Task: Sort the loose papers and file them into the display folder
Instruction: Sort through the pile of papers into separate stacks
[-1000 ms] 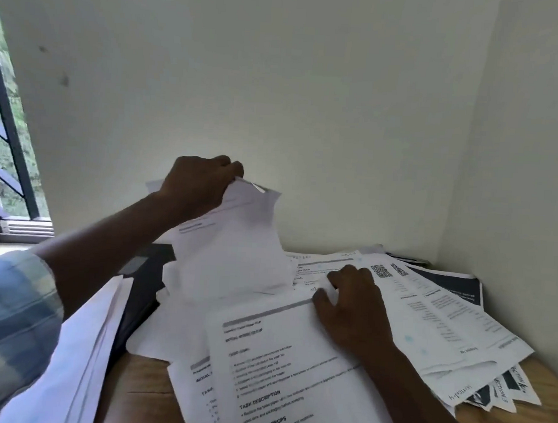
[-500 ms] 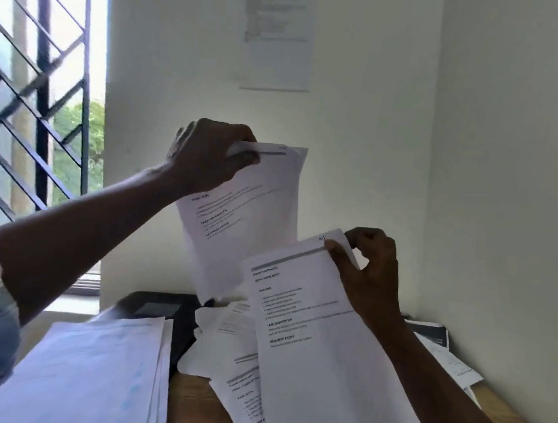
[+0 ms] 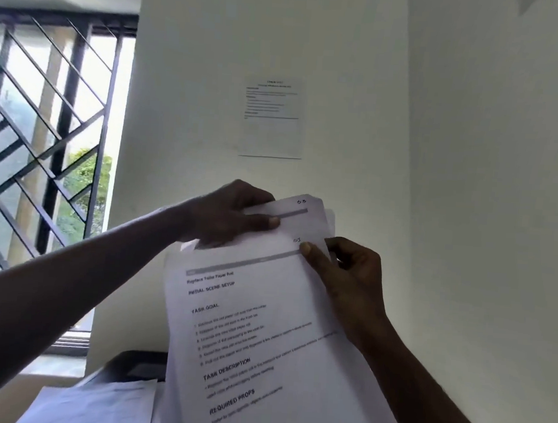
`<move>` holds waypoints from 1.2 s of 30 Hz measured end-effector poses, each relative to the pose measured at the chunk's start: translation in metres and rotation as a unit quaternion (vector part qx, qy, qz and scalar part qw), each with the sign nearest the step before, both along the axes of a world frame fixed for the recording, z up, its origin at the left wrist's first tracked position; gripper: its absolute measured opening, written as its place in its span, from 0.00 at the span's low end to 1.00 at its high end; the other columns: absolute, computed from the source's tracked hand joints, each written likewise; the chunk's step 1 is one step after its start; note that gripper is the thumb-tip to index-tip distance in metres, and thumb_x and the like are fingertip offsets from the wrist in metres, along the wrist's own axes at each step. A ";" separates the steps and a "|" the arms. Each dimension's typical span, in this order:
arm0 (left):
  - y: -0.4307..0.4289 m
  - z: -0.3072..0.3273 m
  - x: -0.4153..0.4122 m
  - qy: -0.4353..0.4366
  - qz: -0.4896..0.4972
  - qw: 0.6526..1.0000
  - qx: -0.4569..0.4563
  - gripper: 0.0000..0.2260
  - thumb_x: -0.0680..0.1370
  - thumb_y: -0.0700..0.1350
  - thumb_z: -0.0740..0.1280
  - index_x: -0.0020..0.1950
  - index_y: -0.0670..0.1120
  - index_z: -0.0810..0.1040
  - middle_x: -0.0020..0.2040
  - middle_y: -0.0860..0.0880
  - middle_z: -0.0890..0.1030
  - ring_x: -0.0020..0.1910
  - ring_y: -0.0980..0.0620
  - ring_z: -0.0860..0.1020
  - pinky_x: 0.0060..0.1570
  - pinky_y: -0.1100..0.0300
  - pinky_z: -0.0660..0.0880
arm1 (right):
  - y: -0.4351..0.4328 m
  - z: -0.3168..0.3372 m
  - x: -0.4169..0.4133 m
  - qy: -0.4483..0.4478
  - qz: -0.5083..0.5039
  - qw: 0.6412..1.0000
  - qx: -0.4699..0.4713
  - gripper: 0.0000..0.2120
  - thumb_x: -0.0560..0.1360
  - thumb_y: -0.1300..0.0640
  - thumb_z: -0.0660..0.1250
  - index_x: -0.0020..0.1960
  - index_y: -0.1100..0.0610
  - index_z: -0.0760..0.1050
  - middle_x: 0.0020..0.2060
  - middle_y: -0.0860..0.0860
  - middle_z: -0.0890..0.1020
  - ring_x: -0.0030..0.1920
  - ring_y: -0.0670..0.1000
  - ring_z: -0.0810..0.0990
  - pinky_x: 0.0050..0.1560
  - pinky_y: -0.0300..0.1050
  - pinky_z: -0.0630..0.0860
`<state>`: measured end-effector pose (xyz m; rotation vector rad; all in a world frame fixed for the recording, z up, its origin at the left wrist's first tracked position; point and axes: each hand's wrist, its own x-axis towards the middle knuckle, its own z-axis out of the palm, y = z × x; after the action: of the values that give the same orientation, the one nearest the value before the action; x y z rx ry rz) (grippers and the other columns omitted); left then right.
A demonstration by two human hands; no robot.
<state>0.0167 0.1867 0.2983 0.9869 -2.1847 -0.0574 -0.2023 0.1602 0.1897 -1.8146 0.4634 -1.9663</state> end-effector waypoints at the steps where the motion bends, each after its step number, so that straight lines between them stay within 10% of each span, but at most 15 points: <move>1: -0.001 -0.005 0.001 0.005 0.001 1.000 0.006 0.11 0.81 0.47 0.71 0.51 0.38 0.82 0.44 0.39 0.84 0.39 0.51 0.81 0.40 0.55 0.78 | -0.001 -0.002 0.001 0.002 -0.006 1.000 0.006 0.04 0.74 0.53 0.78 0.45 0.53 0.87 0.41 0.51 0.88 0.46 0.57 0.86 0.49 0.56 0.82; 6: -0.015 -0.037 0.010 0.047 0.172 0.975 -0.130 0.23 0.73 0.75 0.62 0.59 0.63 0.79 0.59 0.63 0.81 0.57 0.60 0.80 0.66 0.45 0.73 | -0.019 -0.018 0.003 -0.045 -0.067 0.996 0.039 0.05 0.71 0.53 0.80 0.45 0.51 0.86 0.41 0.47 0.87 0.46 0.51 0.86 0.55 0.58 0.82; 9: -0.010 -0.081 0.013 0.192 0.253 0.928 -0.197 0.30 0.70 0.78 0.59 0.65 0.64 0.75 0.67 0.59 0.74 0.66 0.53 0.74 0.68 0.44 0.67 | -0.025 -0.030 0.003 -0.073 -0.097 0.992 0.043 0.06 0.71 0.52 0.81 0.44 0.50 0.84 0.39 0.44 0.86 0.44 0.47 0.85 0.53 0.57 0.82; 15: -0.007 -0.184 0.005 0.441 0.018 0.894 0.076 0.52 0.57 0.61 0.82 0.76 0.53 0.65 0.62 0.47 0.83 0.58 0.46 0.84 0.54 0.46 0.82 | -0.032 -0.044 0.002 -0.111 -0.164 0.979 0.041 0.21 0.70 0.50 0.81 0.56 0.44 0.73 0.37 0.51 0.85 0.38 0.53 0.84 0.45 0.60 0.82; 22: -0.039 -0.216 0.000 0.487 -0.004 0.863 0.134 0.16 0.73 0.36 0.77 0.60 0.38 0.81 0.52 0.42 0.87 0.51 0.38 0.86 0.47 0.48 0.85 | -0.044 -0.059 0.000 -0.088 -0.133 0.985 0.071 0.11 0.78 0.46 0.74 0.52 0.52 0.78 0.35 0.46 0.84 0.36 0.48 0.82 0.41 0.52 0.80; 25: -0.045 -0.222 0.007 0.507 -0.018 0.849 0.148 0.18 0.73 0.35 0.77 0.61 0.38 0.81 0.53 0.39 0.87 0.53 0.35 0.85 0.53 0.40 0.82 | -0.050 -0.070 -0.003 -0.062 -0.109 0.989 0.077 0.19 0.82 0.47 0.65 0.41 0.62 0.74 0.30 0.56 0.73 0.34 0.49 0.69 0.37 0.54 0.69; 29: -0.051 -0.234 0.018 0.523 -0.039 0.834 0.173 0.29 0.63 0.45 0.82 0.62 0.38 0.81 0.56 0.36 0.85 0.56 0.32 0.84 0.61 0.32 0.77 | -0.054 -0.072 -0.010 -0.079 -0.067 0.986 0.128 0.03 0.78 0.58 0.74 0.45 0.54 0.84 0.40 0.53 0.87 0.40 0.51 0.83 0.46 0.55 0.82; 36: -0.056 -0.240 0.022 0.522 -0.034 0.836 0.165 0.20 0.72 0.39 0.79 0.62 0.39 0.81 0.55 0.38 0.86 0.53 0.33 0.85 0.58 0.31 0.78 | -0.054 -0.079 -0.010 -0.122 0.000 0.974 0.191 0.07 0.71 0.62 0.79 0.47 0.56 0.84 0.39 0.49 0.88 0.37 0.46 0.84 0.38 0.39 0.81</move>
<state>0.0388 0.1303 0.0583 0.7620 -1.1876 -0.8329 -0.2124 0.1060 0.1106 -1.3180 0.7042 -1.9098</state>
